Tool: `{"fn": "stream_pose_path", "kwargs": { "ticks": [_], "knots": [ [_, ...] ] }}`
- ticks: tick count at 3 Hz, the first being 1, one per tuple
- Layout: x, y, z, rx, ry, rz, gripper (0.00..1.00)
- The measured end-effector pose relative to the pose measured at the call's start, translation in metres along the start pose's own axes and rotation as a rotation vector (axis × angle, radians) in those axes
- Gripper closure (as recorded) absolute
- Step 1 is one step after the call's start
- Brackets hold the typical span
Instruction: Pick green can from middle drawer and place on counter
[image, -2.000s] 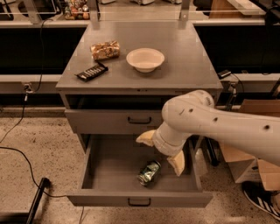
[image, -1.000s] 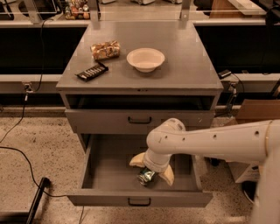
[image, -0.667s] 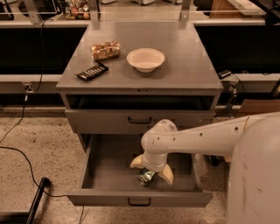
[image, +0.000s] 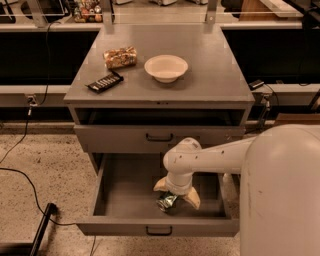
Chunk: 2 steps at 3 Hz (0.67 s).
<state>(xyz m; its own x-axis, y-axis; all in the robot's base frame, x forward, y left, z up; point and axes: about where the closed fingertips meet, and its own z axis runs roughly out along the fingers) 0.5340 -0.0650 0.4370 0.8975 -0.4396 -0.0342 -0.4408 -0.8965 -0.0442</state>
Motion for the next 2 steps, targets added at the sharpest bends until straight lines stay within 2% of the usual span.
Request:
{"fn": "stream_pose_path", "kwargs": {
  "ticks": [2],
  "knots": [
    [0.018, -0.002, 0.042, 0.034, 0.006, 0.065, 0.00]
  ]
}}
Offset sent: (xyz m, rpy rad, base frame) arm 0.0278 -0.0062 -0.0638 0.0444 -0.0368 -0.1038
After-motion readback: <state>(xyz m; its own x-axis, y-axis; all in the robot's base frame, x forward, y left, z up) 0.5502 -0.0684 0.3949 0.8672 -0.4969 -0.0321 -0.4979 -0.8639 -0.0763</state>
